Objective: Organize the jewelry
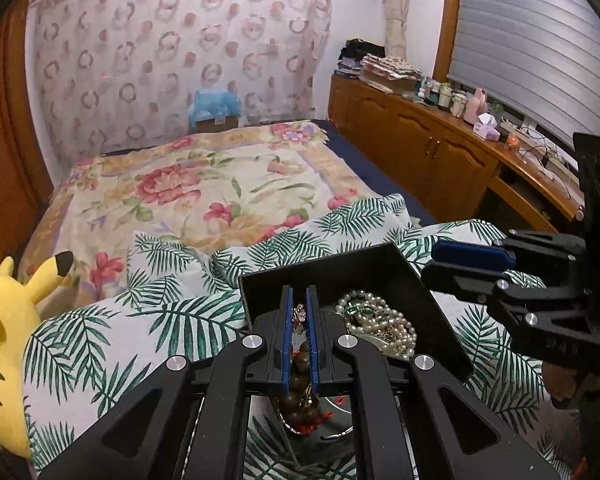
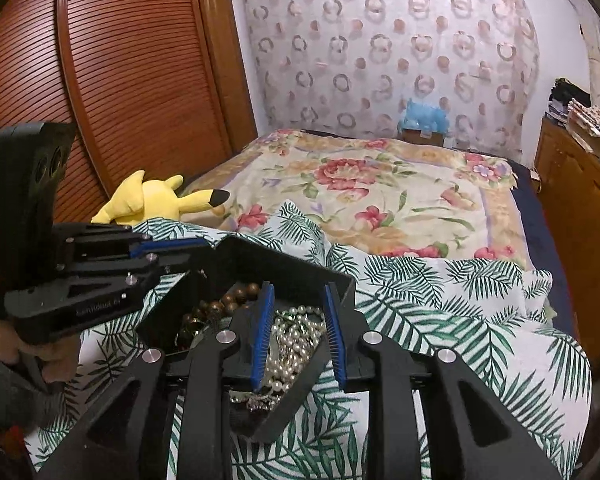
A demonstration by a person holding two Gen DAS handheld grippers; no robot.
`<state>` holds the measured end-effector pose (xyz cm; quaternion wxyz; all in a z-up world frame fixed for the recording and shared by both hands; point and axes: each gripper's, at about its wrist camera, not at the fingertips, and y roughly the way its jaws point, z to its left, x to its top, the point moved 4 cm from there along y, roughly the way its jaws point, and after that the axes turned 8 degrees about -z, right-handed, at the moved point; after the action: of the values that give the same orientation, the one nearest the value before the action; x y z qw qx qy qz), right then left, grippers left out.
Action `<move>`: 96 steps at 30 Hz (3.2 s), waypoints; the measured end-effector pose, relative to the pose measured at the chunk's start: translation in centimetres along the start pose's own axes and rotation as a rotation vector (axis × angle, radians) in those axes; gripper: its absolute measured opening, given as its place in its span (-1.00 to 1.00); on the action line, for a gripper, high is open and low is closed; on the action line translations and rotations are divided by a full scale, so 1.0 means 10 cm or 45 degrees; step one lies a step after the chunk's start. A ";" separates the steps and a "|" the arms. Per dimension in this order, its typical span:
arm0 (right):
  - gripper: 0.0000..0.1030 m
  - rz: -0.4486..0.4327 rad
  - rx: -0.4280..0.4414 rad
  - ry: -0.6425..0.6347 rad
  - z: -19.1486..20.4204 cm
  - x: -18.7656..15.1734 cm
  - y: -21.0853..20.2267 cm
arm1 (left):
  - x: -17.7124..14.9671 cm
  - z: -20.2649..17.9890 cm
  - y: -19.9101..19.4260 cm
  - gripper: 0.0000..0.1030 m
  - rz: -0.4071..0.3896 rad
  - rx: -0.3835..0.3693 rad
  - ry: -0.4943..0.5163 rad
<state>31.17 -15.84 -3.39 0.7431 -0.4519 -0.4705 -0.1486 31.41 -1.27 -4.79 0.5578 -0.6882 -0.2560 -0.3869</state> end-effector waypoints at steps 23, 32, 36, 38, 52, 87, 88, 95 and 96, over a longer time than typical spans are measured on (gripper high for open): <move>-0.11 -0.065 -0.126 0.037 0.25 -0.35 -0.70 | -0.35 -0.14 -0.82 0.73 -0.052 0.111 -0.008; 0.66 -0.151 -0.221 0.079 0.42 -0.55 -1.16 | -0.61 -0.26 -1.34 0.85 -0.099 0.182 -0.034; 0.88 -0.213 -0.261 0.083 0.52 -0.59 -1.40 | -0.68 -0.35 -1.60 0.85 -0.152 0.212 -0.032; 0.95 -0.244 -0.281 0.078 0.58 -0.62 -1.52 | -0.71 -0.39 -1.74 0.85 -0.175 0.226 -0.036; 0.95 -0.330 -0.340 0.078 0.80 -0.75 -1.94 | -0.85 -0.47 -2.17 0.85 -0.232 0.276 -0.041; 0.95 -0.323 -0.355 0.097 0.76 -0.81 -1.95 | -0.85 -0.55 -2.26 0.85 -0.252 0.282 -0.043; 0.95 -0.323 -0.355 0.097 0.76 -0.81 -1.95 | -0.86 -0.55 -2.26 0.85 -0.251 0.283 -0.043; 0.95 -0.323 -0.356 0.097 0.76 -0.82 -1.95 | -0.86 -0.55 -2.26 0.85 -0.253 0.284 -0.044; 0.95 -0.324 -0.356 0.097 0.76 -0.83 -1.95 | -0.86 -0.55 -2.27 0.85 -0.254 0.284 -0.044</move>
<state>10.04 -22.08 1.22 0.6657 -0.4817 -0.4701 -0.3222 7.33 -0.35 1.52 0.5851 -0.5996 -0.3741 -0.3977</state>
